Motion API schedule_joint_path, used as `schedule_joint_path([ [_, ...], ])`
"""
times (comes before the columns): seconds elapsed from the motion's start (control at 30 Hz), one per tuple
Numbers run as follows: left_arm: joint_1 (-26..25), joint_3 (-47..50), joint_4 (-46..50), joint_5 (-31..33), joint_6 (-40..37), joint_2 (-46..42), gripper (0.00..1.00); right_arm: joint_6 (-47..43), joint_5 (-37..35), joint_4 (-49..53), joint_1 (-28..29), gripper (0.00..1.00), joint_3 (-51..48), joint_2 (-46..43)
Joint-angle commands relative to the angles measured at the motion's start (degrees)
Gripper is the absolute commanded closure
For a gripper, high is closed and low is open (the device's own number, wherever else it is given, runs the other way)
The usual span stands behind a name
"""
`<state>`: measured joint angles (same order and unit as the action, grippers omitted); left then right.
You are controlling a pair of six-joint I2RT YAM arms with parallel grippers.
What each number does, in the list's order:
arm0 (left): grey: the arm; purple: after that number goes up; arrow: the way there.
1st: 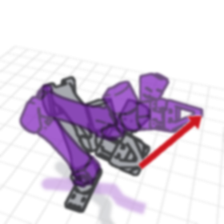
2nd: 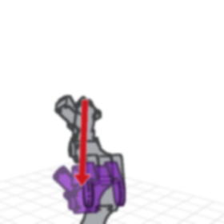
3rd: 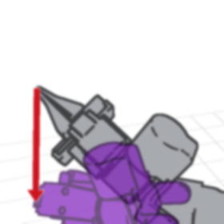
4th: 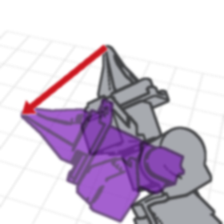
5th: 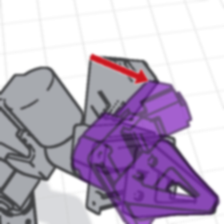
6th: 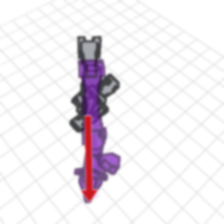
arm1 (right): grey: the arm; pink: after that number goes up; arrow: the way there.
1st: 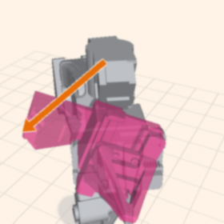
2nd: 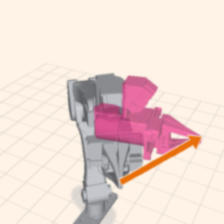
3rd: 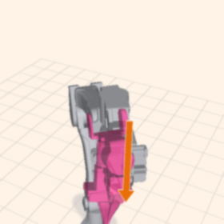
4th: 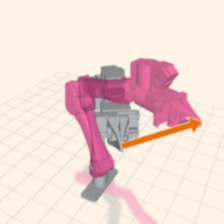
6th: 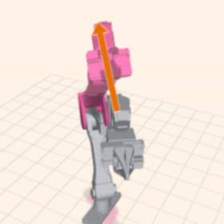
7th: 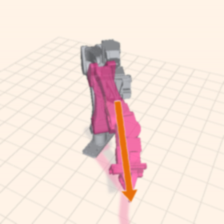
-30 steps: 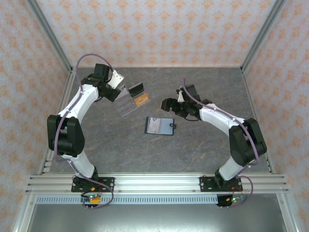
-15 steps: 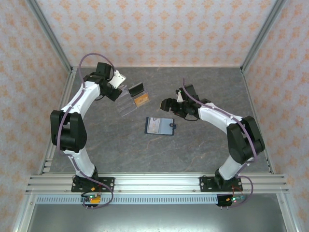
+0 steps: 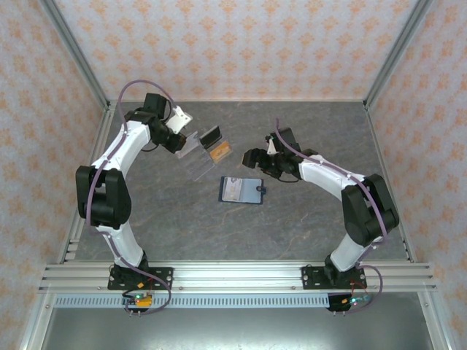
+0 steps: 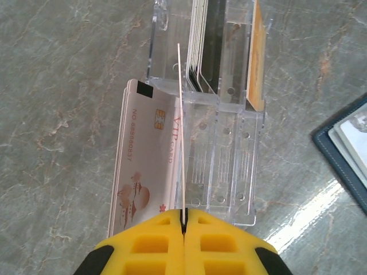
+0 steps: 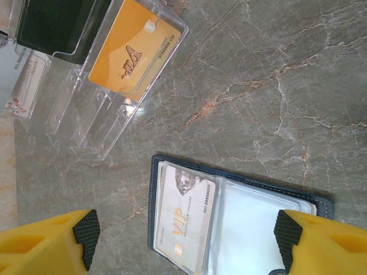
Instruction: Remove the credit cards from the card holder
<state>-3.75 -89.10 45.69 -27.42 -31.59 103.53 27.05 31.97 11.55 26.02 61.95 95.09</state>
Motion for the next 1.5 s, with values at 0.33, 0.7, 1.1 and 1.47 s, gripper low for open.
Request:
schedule_joint_path([
  [0.33, -0.2, 2.4, -3.4, 4.2, 0.7, -4.1, 1.00, 0.8, -0.1, -0.7, -0.3, 0.18, 0.9, 0.1],
  [0.7, -0.1, 2.1, -3.6, 5.1, 0.2, -3.9, 1.00, 1.0, 0.2, -1.1, -0.3, 0.18, 0.8, 0.2],
  [1.1, -0.1, 3.5, -4.7, 7.5, 1.6, -2.4, 0.84, 1.2, 0.3, -1.2, -0.3, 0.18, 0.7, 0.4],
  [1.47, -0.2, 4.5, -6.7, 4.9, 7.7, -7.8, 0.60, 1.2, 0.6, -1.1, -0.2, 0.19, 0.8, -0.1],
])
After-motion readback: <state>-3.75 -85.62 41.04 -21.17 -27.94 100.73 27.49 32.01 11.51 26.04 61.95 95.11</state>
